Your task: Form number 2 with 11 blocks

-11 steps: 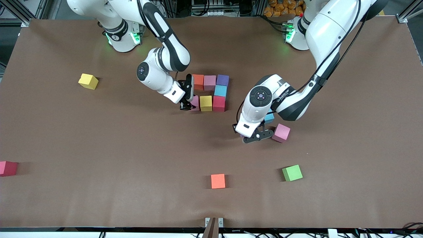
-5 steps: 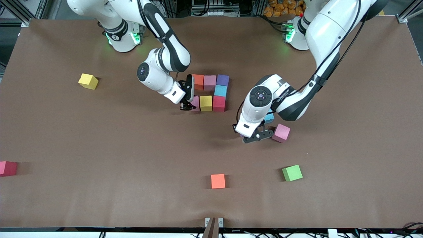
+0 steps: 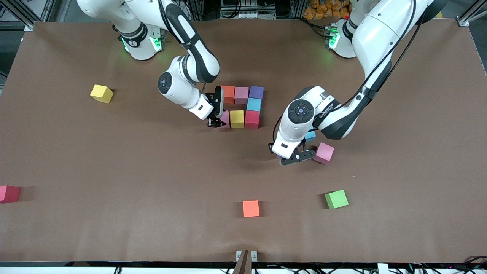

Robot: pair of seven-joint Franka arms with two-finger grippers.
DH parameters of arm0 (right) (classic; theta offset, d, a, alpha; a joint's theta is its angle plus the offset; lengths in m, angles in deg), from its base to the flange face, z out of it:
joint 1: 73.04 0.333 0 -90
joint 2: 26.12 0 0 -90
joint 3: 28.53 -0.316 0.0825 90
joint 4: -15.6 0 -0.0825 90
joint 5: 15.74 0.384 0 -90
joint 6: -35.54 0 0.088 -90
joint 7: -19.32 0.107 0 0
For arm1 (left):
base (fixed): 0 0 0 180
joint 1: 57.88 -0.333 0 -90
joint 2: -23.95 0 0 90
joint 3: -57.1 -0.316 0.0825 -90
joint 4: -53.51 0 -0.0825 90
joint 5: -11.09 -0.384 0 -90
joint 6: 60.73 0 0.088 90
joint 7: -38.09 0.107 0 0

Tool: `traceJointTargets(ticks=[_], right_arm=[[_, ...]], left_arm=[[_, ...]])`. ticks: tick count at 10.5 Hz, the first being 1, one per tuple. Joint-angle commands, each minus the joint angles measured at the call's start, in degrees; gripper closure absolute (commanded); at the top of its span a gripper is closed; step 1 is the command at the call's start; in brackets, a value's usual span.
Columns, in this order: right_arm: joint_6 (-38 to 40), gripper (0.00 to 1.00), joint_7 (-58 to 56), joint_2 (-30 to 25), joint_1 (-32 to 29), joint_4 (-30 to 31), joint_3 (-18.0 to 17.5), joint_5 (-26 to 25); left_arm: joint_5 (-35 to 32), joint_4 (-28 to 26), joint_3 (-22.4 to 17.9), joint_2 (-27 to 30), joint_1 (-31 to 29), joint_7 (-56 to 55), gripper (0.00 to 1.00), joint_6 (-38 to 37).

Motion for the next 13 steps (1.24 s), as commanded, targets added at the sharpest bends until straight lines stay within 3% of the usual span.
traceJointTargets(ticks=[1,5,8,9,13], right_arm=[[-0.6,1.0,-0.2,2.5,0.4,-1.6,-0.3,1.6],[-0.6,1.0,0.1,2.6,0.4,-1.5,-0.3,1.6],[-0.6,0.86,0.1,2.6,0.4,-1.6,-0.3,1.7],[-0.6,0.01,-0.4,2.6,0.4,-1.5,-0.3,1.6],[-0.6,0.0,-0.6,2.6,0.6,-1.5,-0.3,1.6]], left_arm=[[1.1,-0.1,-0.1,0.6,-0.2,1.8,1.0,-0.6],[1.1,-0.1,-0.1,0.6,-0.2,1.8,1.0,-0.6],[1.1,-0.1,-0.1,0.5,-0.2,1.8,1.0,-0.5],[1.1,-0.1,-0.1,0.5,0.0,1.8,1.0,-0.6],[1.2,-0.1,-0.1,0.5,0.1,1.8,1.0,-0.6]])
